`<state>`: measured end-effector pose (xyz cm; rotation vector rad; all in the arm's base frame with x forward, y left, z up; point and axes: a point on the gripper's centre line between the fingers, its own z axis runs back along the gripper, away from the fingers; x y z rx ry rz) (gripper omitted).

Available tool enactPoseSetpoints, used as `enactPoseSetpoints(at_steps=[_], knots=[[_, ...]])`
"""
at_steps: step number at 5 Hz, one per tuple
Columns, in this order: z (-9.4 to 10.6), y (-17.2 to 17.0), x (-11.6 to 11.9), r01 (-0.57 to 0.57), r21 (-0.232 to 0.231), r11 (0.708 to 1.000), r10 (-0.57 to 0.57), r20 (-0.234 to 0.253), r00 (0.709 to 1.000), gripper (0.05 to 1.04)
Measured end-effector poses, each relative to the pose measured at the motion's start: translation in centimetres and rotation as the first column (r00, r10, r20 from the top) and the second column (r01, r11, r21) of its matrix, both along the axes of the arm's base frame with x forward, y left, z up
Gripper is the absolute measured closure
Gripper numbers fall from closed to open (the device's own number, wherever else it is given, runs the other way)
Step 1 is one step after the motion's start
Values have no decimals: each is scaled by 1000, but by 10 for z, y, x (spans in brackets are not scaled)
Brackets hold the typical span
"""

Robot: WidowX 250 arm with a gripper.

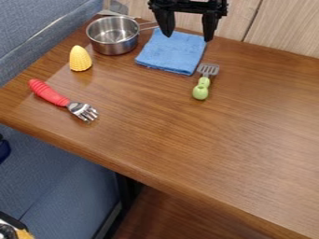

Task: Moved the red fork from the left to the right side of the table

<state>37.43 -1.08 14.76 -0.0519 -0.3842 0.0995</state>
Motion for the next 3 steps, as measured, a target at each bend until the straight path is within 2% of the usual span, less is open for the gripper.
enactPoseSetpoints(at_steps=[2,3], knots=[[-18,11,-9,-52,7,999,53,-76,996,84],[-12,35,-23,-161,4,987,160,-85,983,84]])
